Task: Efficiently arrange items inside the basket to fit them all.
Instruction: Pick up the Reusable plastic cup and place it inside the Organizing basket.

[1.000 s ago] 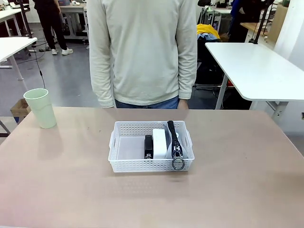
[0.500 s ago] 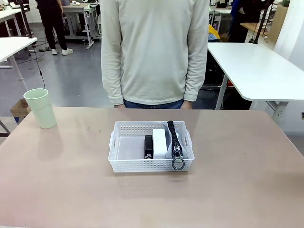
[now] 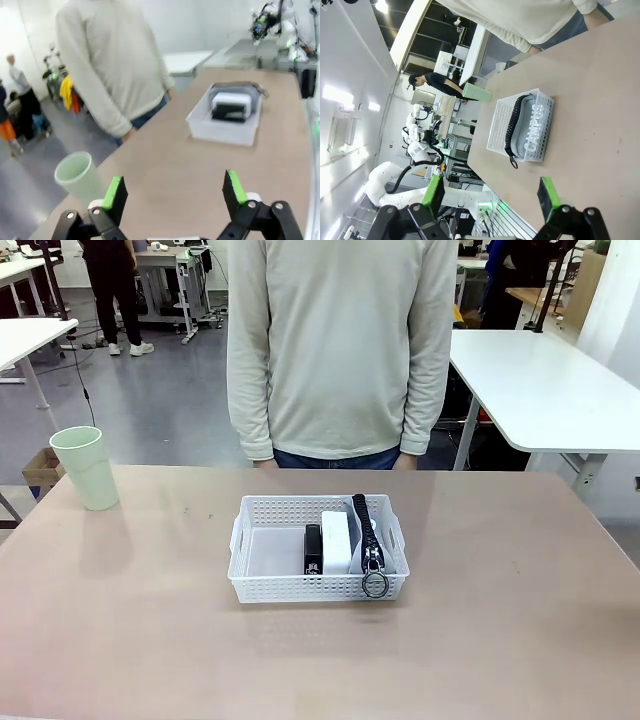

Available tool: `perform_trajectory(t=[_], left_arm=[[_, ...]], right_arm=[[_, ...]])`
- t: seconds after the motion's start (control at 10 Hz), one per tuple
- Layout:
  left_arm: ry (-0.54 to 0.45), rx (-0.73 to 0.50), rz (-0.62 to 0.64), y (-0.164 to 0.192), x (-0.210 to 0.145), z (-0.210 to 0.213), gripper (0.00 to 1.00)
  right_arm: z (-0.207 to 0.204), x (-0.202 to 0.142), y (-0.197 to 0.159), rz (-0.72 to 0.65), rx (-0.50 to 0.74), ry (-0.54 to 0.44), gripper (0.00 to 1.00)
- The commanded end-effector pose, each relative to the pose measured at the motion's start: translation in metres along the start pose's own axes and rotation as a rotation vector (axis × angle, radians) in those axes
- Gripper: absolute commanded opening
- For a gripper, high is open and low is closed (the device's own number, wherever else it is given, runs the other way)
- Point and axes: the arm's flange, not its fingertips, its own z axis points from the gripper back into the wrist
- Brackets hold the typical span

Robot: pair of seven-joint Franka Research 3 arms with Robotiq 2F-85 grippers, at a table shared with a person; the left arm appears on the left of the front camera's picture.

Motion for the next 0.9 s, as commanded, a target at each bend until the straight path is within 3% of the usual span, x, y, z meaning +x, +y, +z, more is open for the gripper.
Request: perform_trajectory(t=[0.0, 0.1, 0.3, 0.6, 0.7, 0.8], left_arm=[[0.174, 0.084, -0.009, 0.019, -0.040, -0.052, 1.00], [0.224, 0.029, 0.020, 0.022, -0.056, -0.068, 1.00], [0.364, 0.054, 0.037, 0.033, -0.090, -0.092, 1.00], [0.480, 0.215, 0.083, 0.052, -0.110, -0.103, 1.00], [0.414, 0.171, 0.200, 0.050, -0.090, -0.098, 1.00], [0.464, 0.141, 0.086, 0.046, -0.108, -0.095, 1.00]], right_arm=[[0.000, 0.002, 0.003, 0.007, 0.014, -0.007, 1.00], [0.000, 0.002, 0.003, 0.007, 0.014, -0.007, 1.00], [0.000, 0.002, 0.003, 0.007, 0.014, -0.007, 1.00], [0.000, 0.002, 0.003, 0.007, 0.014, -0.007, 1.00], [0.000, 0.002, 0.003, 0.007, 0.014, -0.007, 1.00], [0.000, 0.002, 0.003, 0.007, 0.014, -0.007, 1.00]])
